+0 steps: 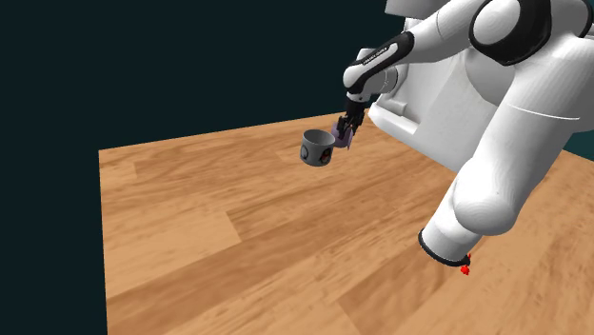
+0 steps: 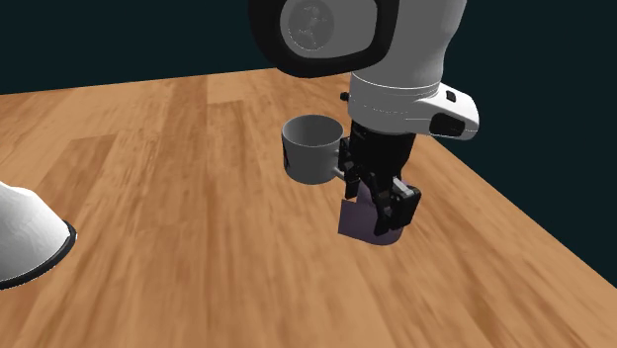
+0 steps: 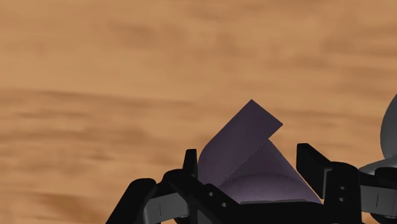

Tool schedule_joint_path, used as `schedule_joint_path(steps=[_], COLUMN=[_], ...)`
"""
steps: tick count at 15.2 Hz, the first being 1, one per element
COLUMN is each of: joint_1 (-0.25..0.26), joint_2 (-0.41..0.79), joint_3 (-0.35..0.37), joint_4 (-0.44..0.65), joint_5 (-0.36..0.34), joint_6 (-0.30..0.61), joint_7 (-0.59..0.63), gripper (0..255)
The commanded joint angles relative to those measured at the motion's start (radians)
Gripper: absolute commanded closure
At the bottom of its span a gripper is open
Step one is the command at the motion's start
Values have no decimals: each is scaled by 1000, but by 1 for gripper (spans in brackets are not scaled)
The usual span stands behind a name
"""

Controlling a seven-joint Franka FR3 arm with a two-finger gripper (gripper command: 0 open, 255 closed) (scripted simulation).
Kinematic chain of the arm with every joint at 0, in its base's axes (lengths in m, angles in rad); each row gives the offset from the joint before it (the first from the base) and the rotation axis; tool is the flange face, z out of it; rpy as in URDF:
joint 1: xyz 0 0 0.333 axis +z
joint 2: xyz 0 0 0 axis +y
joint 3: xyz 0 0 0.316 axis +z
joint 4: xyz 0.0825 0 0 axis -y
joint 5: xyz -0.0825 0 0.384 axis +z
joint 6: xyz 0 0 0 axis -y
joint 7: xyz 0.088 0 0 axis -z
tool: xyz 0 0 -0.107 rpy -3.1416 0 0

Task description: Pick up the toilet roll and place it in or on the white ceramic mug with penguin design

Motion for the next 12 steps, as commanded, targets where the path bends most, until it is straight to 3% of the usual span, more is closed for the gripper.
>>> schedule_joint_path(steps=[1,12], joint_1=[2,7], joint_2=[-15,-103], joint_3=[-1,1], joint_4=[8,77], joint_5=[-11,-71], joint_6=[-20,-164], joint_7=[8,51], gripper=[255,255])
